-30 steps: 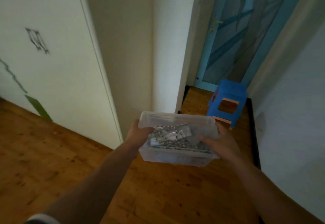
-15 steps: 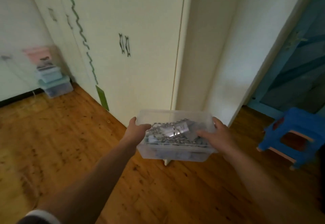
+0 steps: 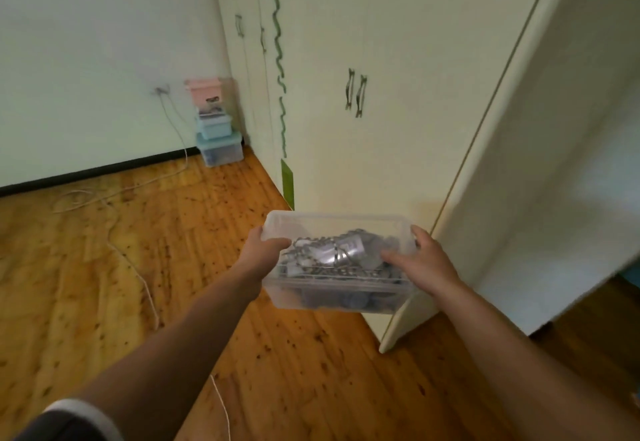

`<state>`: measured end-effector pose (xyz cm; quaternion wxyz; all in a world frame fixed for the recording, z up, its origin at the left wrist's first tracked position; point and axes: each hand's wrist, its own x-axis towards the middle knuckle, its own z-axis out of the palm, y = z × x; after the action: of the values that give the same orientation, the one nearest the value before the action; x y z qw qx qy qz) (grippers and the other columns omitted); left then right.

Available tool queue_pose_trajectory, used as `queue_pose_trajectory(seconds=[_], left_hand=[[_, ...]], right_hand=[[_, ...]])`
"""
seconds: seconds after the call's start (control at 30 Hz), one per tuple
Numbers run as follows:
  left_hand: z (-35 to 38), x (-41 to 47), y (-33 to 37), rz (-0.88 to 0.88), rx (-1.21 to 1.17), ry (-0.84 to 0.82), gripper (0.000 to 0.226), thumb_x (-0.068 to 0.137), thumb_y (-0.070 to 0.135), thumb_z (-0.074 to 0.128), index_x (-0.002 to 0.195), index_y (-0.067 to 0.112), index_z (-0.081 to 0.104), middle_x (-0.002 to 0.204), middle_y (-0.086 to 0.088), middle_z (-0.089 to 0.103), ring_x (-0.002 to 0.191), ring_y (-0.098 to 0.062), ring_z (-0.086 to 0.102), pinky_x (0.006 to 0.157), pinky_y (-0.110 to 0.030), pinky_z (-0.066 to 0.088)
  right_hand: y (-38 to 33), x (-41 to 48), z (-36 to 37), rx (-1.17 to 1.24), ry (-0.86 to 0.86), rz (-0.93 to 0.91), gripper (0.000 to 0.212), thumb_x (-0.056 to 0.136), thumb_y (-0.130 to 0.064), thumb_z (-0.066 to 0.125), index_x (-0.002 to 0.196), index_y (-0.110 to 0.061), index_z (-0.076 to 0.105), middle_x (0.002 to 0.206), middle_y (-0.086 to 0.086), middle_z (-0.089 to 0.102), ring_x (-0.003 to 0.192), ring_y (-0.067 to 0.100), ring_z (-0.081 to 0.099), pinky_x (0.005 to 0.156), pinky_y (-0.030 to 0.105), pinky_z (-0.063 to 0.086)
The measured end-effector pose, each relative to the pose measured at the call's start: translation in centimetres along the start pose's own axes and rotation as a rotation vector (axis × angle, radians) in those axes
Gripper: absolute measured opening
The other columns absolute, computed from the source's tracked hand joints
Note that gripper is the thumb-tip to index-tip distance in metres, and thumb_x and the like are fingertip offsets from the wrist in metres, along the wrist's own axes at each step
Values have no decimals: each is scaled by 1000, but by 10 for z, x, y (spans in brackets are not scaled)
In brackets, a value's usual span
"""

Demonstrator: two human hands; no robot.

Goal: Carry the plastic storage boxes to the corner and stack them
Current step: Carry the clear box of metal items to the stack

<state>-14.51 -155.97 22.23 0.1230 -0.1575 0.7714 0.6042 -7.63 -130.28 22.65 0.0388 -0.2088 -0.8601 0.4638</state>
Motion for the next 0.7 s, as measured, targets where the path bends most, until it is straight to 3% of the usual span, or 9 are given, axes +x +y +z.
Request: queue_pose_trajectory(seconds=[0.1, 0.3, 0.4, 0.57, 0.7], left_hand=[[-3, 15, 5, -12, -28, 72, 61, 88, 25, 64, 142, 20, 37, 114, -5, 56, 91, -25, 59, 70, -40, 50], [2, 42, 21, -21, -80, 212, 63, 88, 26, 63, 145, 21, 35, 127, -8, 55, 103, -29, 58, 84, -47, 52], [1, 50, 27, -32, -127, 281, 66, 89, 27, 62, 147, 23, 31, 130, -8, 51, 105, -30, 57, 85, -46, 52], [-3, 65, 40, -50, -154, 363, 64, 88, 28, 62, 145, 21, 33, 123, -6, 52, 96, -26, 58, 66, -36, 49], [-11, 79, 49, -69, -170, 386, 63, 85, 30, 63, 142, 21, 38, 127, -9, 56, 100, -29, 61, 77, -44, 55]], right_hand=[[-10, 31, 9, -23, -35, -29, 66, 74, -42, 75, 133, -31, 46, 120, 0, 58, 100, 21, 59, 82, 37, 52], [-34, 96, 21, -20, -117, -104, 72, 84, -45, 69, 145, -27, 35, 136, 5, 49, 106, 23, 53, 74, 32, 46], [-44, 123, 25, -1, -179, -146, 68, 86, -43, 67, 144, -27, 36, 136, 5, 49, 97, 17, 48, 72, 31, 45], [-59, 163, 41, -35, -258, -197, 64, 89, -49, 60, 145, -30, 35, 135, 4, 49, 93, 14, 47, 53, 23, 38], [-73, 189, 55, -32, -303, -222, 60, 89, -51, 59, 142, -31, 38, 119, -2, 50, 87, 12, 47, 50, 22, 38]])
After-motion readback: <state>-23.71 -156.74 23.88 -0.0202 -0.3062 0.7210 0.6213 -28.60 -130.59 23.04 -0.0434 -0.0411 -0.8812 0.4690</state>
